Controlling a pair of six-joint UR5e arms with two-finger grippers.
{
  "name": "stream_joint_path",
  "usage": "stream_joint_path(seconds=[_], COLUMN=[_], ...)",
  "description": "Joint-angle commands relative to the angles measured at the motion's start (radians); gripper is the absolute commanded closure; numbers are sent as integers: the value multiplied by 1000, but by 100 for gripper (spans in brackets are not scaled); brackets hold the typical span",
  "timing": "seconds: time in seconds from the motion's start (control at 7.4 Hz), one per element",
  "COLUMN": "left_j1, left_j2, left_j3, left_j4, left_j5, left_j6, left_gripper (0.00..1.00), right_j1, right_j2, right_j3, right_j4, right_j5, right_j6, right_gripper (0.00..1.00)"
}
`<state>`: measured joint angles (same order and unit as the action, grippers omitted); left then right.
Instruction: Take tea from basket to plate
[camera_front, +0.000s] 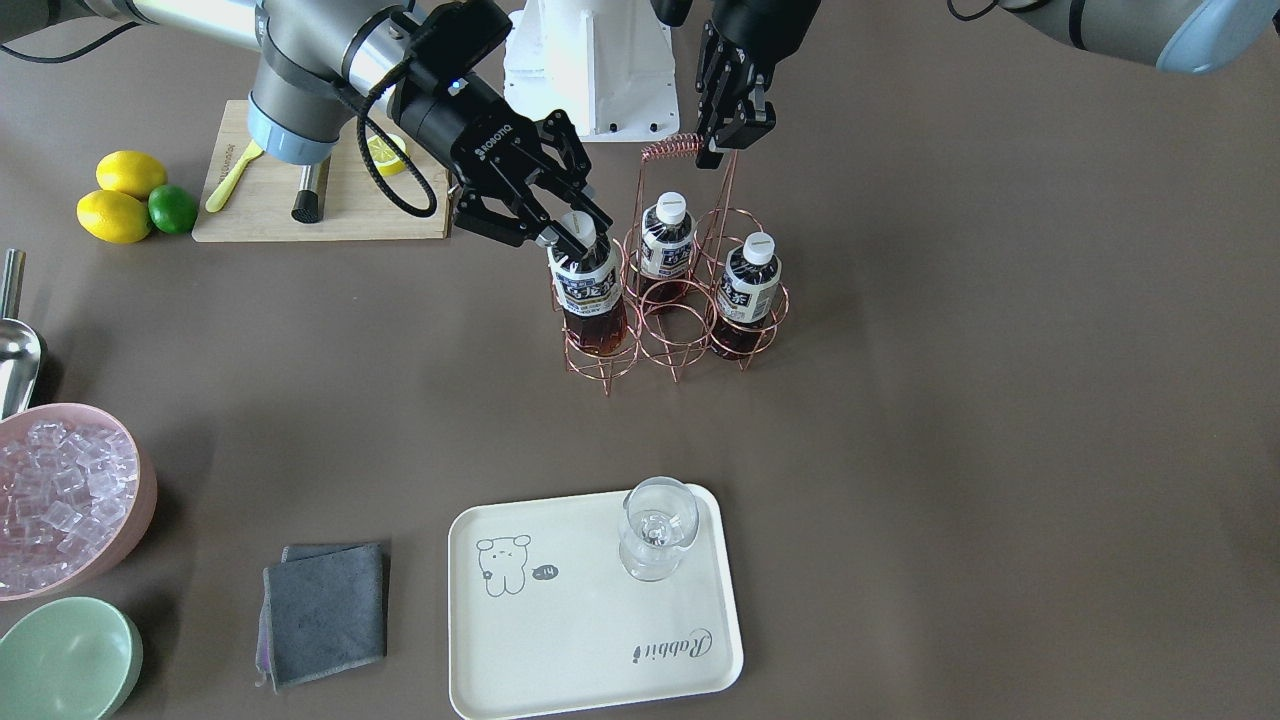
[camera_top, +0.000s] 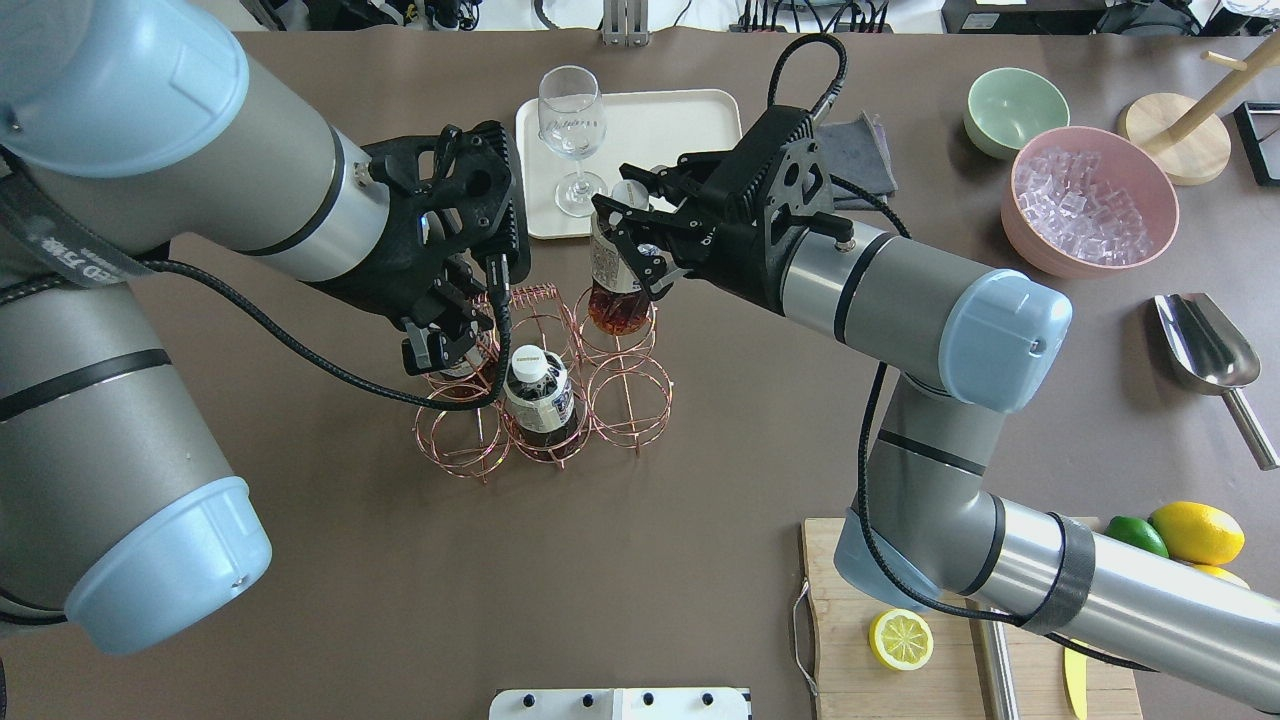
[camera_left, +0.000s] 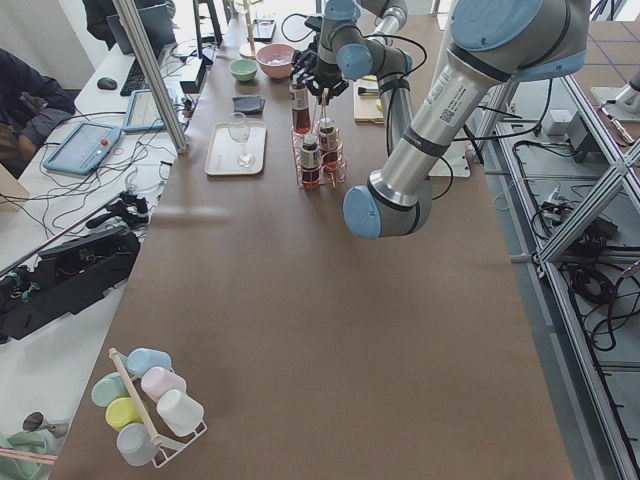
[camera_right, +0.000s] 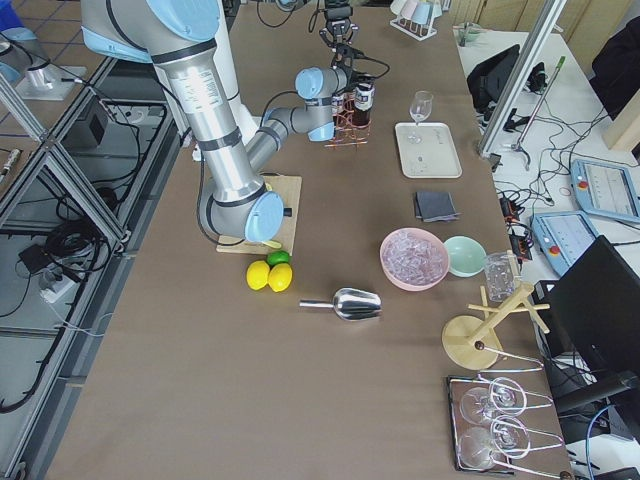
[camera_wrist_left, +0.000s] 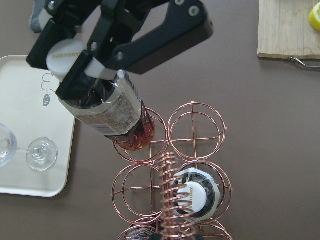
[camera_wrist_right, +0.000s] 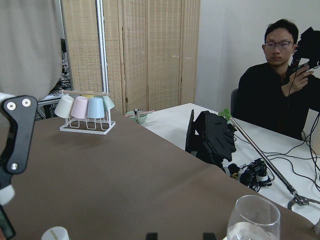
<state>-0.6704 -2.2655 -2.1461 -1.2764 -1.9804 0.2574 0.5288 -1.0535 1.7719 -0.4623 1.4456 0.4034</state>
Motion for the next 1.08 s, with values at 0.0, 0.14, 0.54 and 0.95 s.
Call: stream_joint_path(seconds=[0.0,0.14,0.54,0.95], left_j1=[0,0,2,2], left_j2=[0,0,0,0], left_j3=[2,2,2,5], left_j4=[0,0,0,-1], left_j5=[0,0,0,0], left_j6=[0,0,0,0], left_gripper=[100,100,100,100], right_j1=[3,10,84,212], right_j2=[10,9,-8,-43], right_j3=[72,78,61,-3], right_j4=[-79,-78,-73,-61], right_j5=[4,6,34,50], right_j6=[70,69,63,102], right_gripper=[100,100,100,100])
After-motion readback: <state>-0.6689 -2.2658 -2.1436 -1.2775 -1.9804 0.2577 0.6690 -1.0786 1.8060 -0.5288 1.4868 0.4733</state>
